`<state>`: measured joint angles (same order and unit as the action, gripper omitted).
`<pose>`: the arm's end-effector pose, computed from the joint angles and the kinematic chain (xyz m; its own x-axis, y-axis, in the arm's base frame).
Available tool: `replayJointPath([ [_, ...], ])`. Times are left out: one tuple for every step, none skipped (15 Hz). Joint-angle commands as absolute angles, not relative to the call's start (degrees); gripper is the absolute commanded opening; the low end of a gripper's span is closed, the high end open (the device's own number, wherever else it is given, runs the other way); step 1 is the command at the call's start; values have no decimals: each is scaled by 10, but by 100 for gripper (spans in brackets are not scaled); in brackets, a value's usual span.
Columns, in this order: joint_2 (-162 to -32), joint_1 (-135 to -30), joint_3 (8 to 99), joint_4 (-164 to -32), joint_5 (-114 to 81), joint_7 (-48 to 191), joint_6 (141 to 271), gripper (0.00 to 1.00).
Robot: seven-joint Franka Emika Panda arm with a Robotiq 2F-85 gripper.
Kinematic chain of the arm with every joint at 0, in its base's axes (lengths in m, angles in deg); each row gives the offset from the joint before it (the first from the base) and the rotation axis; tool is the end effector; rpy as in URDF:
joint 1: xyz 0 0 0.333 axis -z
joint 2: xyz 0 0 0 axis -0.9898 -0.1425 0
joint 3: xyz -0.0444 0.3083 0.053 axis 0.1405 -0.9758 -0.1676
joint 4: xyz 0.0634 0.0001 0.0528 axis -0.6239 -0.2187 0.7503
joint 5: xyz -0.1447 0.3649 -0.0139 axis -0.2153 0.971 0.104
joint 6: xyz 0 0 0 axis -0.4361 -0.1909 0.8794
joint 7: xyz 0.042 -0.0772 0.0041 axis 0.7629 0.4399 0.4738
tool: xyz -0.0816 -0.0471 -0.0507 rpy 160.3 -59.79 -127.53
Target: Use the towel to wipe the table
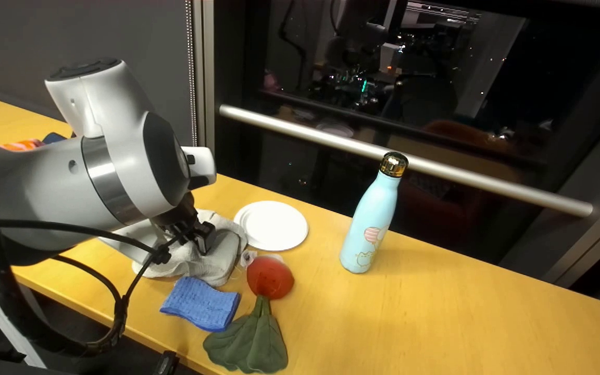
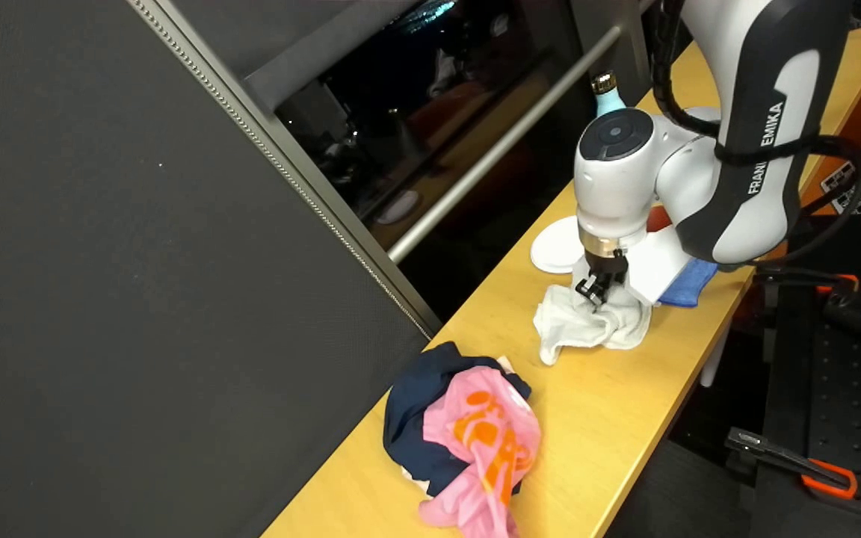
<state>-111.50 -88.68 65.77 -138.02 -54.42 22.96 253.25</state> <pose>0.5205 -0.0328 0.1373 0.9029 -0.2698 0.3348 -0.3069 -0.9497 0.0624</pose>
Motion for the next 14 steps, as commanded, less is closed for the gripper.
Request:
replayJointPath([
  [-1139,-880,659,-1375,-538,221,2544,20],
  [-1137,-871,646,-1384,-537,224,2542,13],
  [-1134,-870,640,-1388,-538,226,2542,7],
  [-1124,-863,622,-1395,-538,231,2540,1],
  [-1123,-867,618,-1393,-538,228,2538,0],
  [-1121,-877,618,-1388,-538,223,2534,0],
  [-1125,-875,608,-1378,-534,223,2527,1],
  [-1129,-872,596,-1368,-529,223,2518,2],
  [-1135,-867,585,-1357,-525,225,2513,2],
  [-1142,-855,566,-1340,-518,231,2499,2],
  [-1150,-847,555,-1325,-509,234,2488,2],
  [-1162,-839,547,-1304,-498,238,2473,2],
  [-1171,-833,543,-1284,-489,242,2458,2],
  [-1182,-826,541,-1261,-483,246,2446,2],
])
